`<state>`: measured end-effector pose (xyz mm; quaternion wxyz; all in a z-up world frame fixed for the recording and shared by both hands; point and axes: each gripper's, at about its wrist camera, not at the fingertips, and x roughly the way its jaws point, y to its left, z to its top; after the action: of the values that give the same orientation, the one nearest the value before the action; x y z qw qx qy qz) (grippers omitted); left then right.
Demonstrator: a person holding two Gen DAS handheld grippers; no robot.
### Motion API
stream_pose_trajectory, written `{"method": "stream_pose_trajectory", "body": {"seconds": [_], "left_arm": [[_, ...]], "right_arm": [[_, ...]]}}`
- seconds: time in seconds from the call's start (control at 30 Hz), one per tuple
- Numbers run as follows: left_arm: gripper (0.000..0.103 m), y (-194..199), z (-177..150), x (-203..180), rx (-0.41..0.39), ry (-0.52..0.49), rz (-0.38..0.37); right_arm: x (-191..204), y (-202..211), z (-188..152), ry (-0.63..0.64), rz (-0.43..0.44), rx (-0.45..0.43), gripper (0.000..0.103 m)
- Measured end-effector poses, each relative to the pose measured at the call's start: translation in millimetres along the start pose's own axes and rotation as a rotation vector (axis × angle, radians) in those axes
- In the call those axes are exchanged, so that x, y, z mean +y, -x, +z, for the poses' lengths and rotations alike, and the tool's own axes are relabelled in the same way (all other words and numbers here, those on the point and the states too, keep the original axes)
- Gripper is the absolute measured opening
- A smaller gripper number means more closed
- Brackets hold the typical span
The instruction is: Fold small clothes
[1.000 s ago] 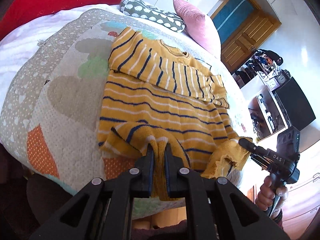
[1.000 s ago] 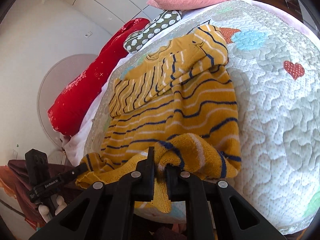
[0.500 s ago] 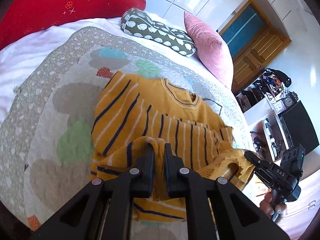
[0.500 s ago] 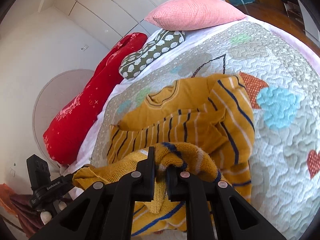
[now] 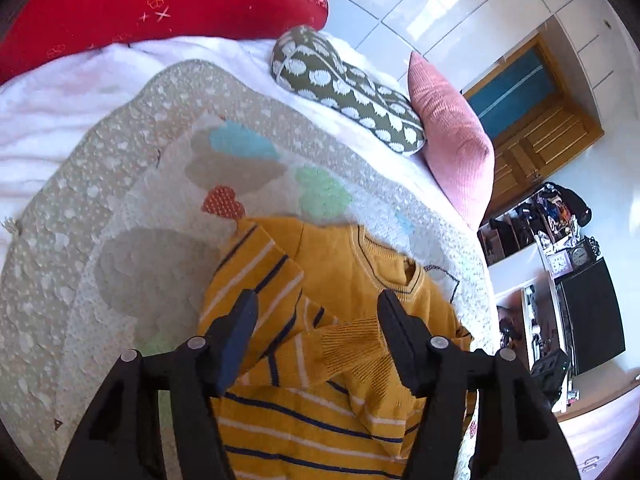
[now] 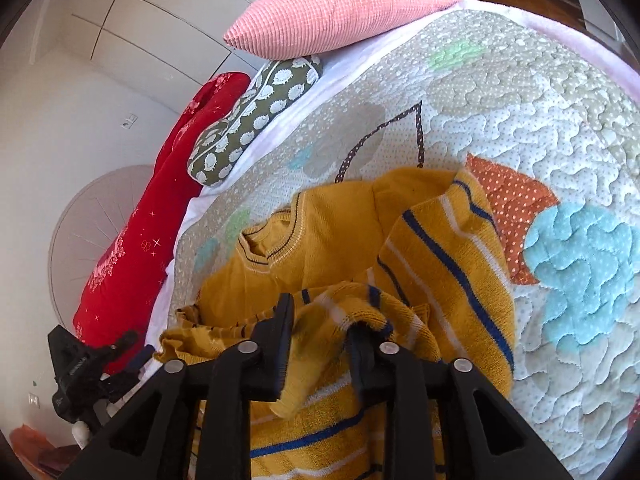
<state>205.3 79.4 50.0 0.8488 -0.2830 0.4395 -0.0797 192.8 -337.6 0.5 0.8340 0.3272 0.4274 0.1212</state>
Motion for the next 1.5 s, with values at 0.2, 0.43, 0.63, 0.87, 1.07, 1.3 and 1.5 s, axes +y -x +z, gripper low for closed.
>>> {"method": "stream_pose_trajectory", "body": {"seconds": [0.2,0.43,0.63,0.87,1.07,1.3,1.5], "left_arm": [[0.061,-2.4,-35.6,-31.8,0.010,-0.310,0.135],[0.062,-58.5,-66.3,-58.5,0.039,-0.638,0.384],[0.017,-93.3,-36.8,-25.4,0.095,-0.531,0.505],[0.013,-101.1,-9.5,24.9,0.138,-0.269,0.450],[0.013,-53.6,-9.0,20.2,0.064,-0.227,0.356],[0.019,-64.5,-35.6,-48.6,0.083,-0.419,0.227],[0.021,-115.8,-22.0,-12.6,0.155,-0.325,0.457]], "right_arm": [[14.9,27.4,-5.5,0.107,-0.073,-0.080,0.047],[43.4,25.0,-33.7,0.262,-0.102,-0.047,0.047],[68.2,-6.0,-46.8,0.489,-0.155,0.050,0.040],[30.7,-86.7,19.7,0.418,-0.482,0.084,0.036],[17.1,-32.8,42.3,0.319,-0.520,-0.089,0.036],[56.6,-3.5,-6.7,0.359,-0.152,0.017,0.037],[42.5,-50.1,-46.9,0.393,-0.227,0.145,0.033]]}}
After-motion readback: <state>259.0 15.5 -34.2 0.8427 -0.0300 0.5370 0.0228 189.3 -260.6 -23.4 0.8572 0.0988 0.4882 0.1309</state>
